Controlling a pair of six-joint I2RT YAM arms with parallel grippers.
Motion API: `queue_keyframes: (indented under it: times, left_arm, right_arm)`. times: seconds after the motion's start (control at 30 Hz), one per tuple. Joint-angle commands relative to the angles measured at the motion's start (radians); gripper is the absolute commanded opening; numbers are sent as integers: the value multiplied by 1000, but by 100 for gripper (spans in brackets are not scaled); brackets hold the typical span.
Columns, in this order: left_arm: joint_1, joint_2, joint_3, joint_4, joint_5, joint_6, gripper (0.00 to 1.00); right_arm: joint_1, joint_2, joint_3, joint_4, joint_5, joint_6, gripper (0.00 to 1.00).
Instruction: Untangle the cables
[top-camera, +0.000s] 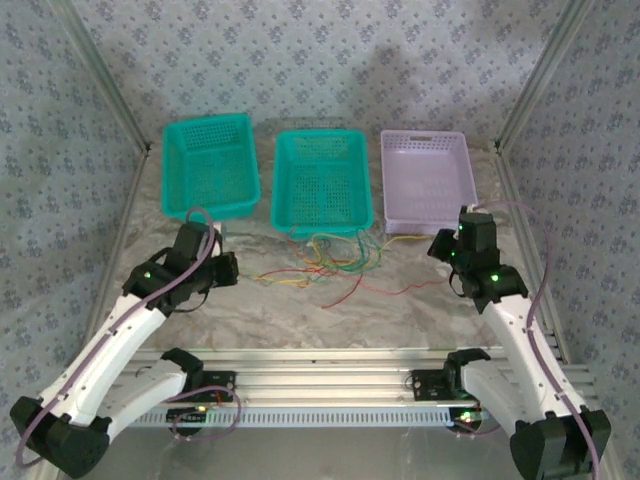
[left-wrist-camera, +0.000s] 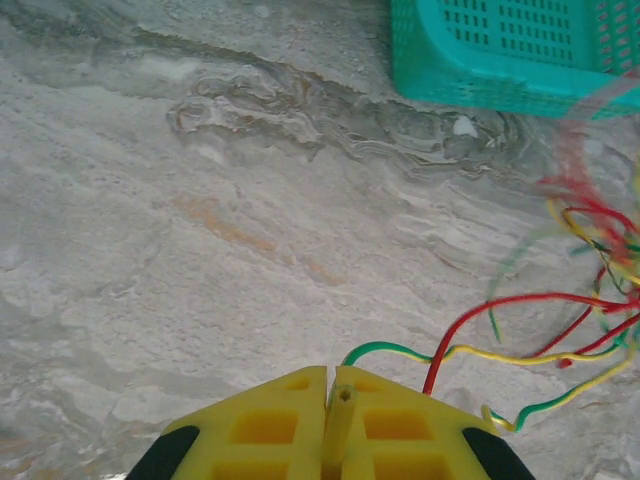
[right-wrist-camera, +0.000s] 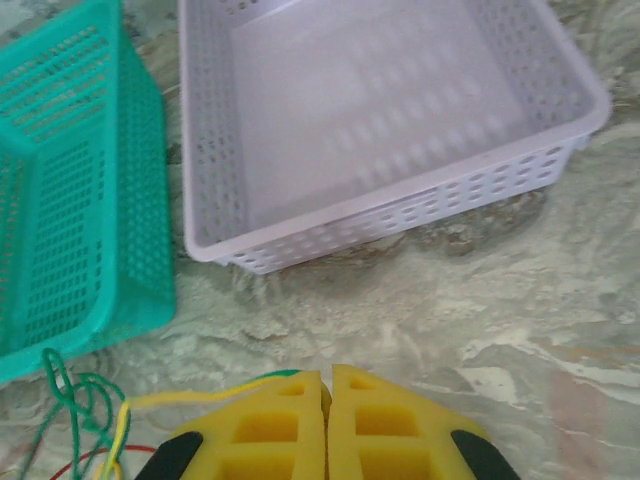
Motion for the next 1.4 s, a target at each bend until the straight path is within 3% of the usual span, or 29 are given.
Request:
queue_keyframes:
  times: [0.0, 0.33, 0.53, 0.9, 1.13, 1.3, 1.37]
  left_arm:
    - [16, 15, 28, -63, -43, 28, 0]
    - [47, 28, 42, -77, -55, 45, 0]
    - [47, 57, 1, -35, 15, 20, 0]
    - [39, 106, -70, 40, 54, -50, 0]
    - [29, 96, -126, 67, -5, -88, 0]
    - [29, 112, -156, 107, -19, -107, 0]
    - [29, 124, -161, 131, -7, -108, 5]
  right_arm:
    - [-13, 9, 50, -37, 74, -6, 0]
    - [-15, 13, 149, -21, 121, -7, 0]
    - [19, -30, 154, 46, -53, 2, 0]
    - [64, -146, 271, -3, -1, -23, 0]
    - [64, -165, 370, -24, 23, -44, 0]
    - [64, -153, 397, -2, -57, -20, 0]
    - [64, -140, 400, 13, -121, 1, 0]
